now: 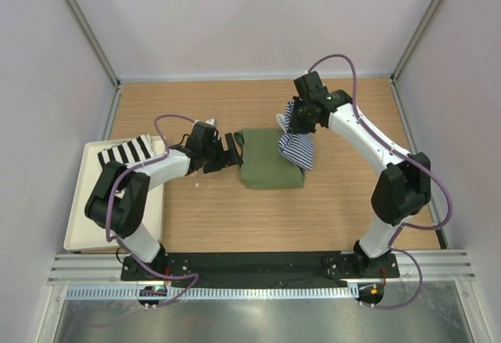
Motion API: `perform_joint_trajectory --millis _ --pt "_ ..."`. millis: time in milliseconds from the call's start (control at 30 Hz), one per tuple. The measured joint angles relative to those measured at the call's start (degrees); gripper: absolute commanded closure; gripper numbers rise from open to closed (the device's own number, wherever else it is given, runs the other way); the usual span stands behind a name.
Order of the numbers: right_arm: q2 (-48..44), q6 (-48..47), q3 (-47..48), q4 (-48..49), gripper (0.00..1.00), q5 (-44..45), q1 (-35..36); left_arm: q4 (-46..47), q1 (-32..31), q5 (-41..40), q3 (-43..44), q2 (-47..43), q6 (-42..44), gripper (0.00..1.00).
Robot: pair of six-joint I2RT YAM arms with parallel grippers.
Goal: Fold and stack the tank tops
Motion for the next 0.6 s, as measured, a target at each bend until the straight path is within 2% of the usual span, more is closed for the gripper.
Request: perform_joint_trajectory --millis 200,333,367,400,433,500,533,600 --pt "5.4 1.6 8.6 -2.1 0.99 6.5 7.5 -0.1 -0.3 0.6 1.0 2.8 0.3 0.14" --pt "11.0 2.9 10.1 -2.6 0.99 8.7 11.0 -0.1 -0.3 0.9 1.4 3.1 0.2 0.14" --pt "12.6 3.1 10.2 -2.6 0.94 9.1 11.8 -0.1 -0.3 0.9 1.4 3.1 0.2 0.14" --pt "13.8 3.4 10.3 -2.6 0.94 9.5 12.6 -0.1 -0.3 0.8 1.4 3.1 0.2 0.14" --pt "15.5 3.8 10.5 -2.8 0.80 9.9 13.4 -0.1 -0.2 0.7 1.4 3.1 0.0 0.14" --pt "18.8 4.7 11.3 -2.8 0.68 10.8 14.8 0.1 0.1 0.3 1.0 2.9 -0.3 0.14" --pt "20.1 4.9 11.7 -2.8 0.58 11.1 15.5 0.5 0.5 0.2 0.4 2.6 -0.5 0.14" --pt "21.6 5.1 11.7 -1.9 0.47 11.1 16.5 1.1 1.5 0.2 -1.0 1.4 -1.4 0.14"
